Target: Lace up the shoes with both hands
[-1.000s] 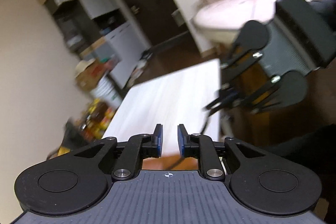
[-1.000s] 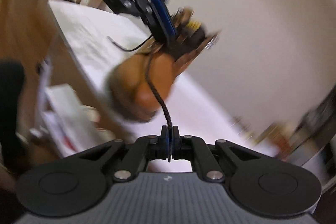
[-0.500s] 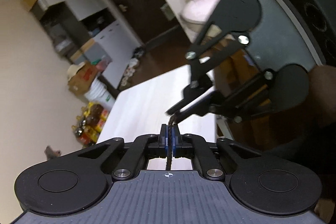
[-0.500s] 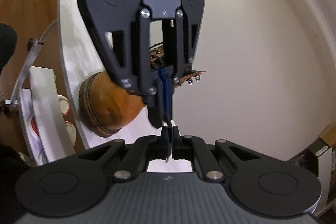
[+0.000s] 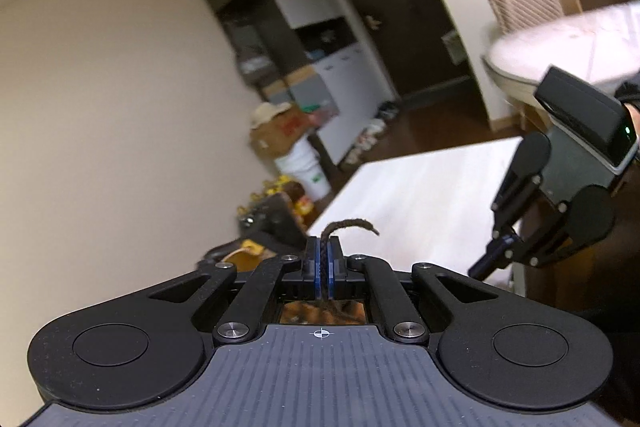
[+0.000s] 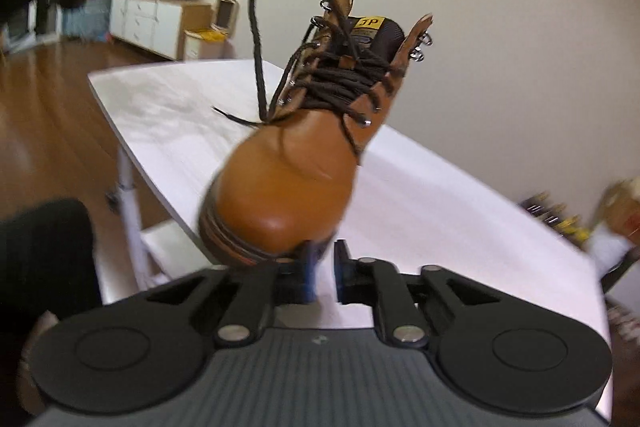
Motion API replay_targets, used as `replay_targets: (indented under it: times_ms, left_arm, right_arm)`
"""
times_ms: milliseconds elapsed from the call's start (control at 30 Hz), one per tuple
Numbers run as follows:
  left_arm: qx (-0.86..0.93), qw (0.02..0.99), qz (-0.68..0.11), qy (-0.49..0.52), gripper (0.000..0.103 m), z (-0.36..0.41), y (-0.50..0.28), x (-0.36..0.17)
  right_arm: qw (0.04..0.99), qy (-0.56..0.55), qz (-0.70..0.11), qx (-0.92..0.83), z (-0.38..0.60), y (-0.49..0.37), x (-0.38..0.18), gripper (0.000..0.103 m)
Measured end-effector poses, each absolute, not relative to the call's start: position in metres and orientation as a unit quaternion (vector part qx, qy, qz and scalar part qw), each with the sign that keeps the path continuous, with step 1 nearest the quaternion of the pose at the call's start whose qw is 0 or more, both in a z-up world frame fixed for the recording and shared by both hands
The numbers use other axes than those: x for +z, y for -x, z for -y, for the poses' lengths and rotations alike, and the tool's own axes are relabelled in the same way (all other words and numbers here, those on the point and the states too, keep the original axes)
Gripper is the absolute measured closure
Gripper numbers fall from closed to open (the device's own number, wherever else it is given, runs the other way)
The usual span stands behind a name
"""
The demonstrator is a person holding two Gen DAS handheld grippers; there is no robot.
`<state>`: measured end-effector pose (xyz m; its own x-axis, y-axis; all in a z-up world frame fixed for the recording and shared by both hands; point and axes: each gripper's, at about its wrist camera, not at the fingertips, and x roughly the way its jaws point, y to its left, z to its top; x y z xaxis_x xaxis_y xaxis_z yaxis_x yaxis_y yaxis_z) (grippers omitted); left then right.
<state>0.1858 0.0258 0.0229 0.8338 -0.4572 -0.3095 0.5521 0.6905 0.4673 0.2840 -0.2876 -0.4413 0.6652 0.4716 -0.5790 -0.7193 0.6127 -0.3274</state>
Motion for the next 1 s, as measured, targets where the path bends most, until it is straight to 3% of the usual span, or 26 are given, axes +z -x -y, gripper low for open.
replay_targets:
  times_ms: [500,700,1000]
  left_arm:
    - [-0.159,0.938,-0.053,-0.303,0.099,-0.019,-0.184,0.037]
    - [-0.150,0.936,-0.036,-0.317,0.099,0.000,-0.196,0.022]
    - [-0.126,0.931,-0.029,-0.341,0.099,0.016,-0.207,0.007]
  right_arm:
    - [0.838,0.203,-0.203,0.463,0.174,-0.303,-0.468,0.095]
    - [0.881,0.119,-0.216,0.404,0.224,-0.326,-0.444,0.092]
    - [0.912,0.106,-0.199,0.343,0.269,-0.340,-0.424,0.092]
